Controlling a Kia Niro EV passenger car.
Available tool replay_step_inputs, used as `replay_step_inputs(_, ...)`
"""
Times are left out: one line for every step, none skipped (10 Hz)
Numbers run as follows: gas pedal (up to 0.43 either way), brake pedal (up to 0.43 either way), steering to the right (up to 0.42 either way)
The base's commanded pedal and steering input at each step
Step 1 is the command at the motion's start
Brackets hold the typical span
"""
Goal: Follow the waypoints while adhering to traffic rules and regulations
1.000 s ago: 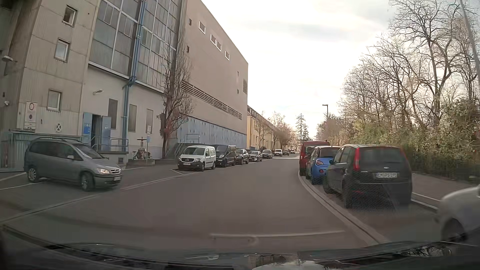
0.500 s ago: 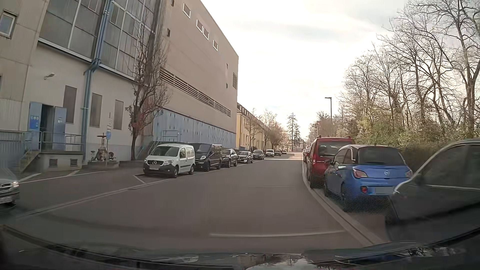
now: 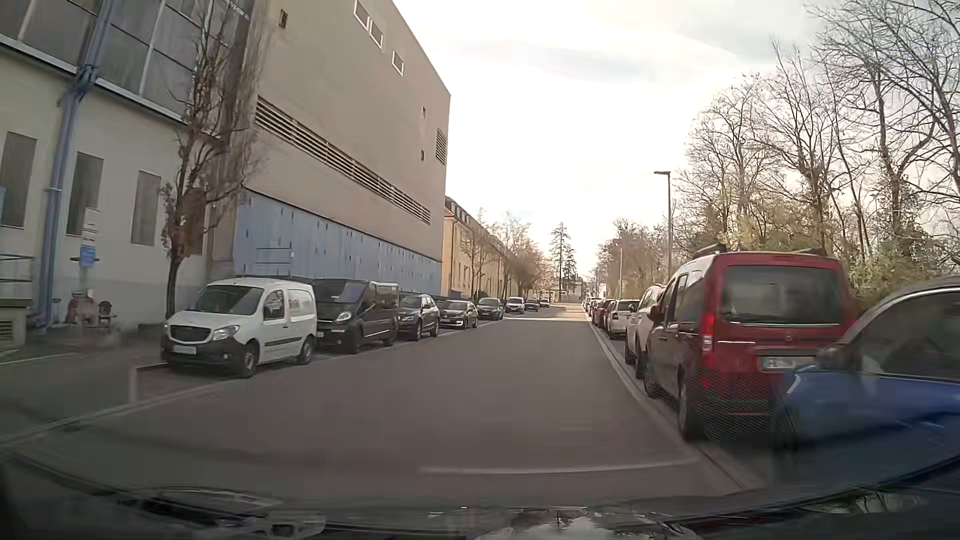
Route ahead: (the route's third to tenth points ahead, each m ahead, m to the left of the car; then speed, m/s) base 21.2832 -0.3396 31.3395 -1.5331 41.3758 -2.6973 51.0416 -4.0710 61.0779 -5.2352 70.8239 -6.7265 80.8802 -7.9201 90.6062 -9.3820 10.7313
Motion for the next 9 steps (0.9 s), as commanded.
replay_step_inputs(0.138, 0.000, 0.043)
replay_step_inputs(0.138, 0.000, 0.044)
replay_step_inputs(0.138, 0.000, 0.044)
replay_step_inputs(0.138, 0.000, 0.043)
replay_step_inputs(0.138, 0.000, 0.044)
replay_step_inputs(0.150, 0.000, 0.044)
replay_step_inputs(0.150, 0.000, 0.043)
replay_step_inputs(0.150, 0.000, 0.041)
replay_step_inputs(0.150, 0.000, 0.038)
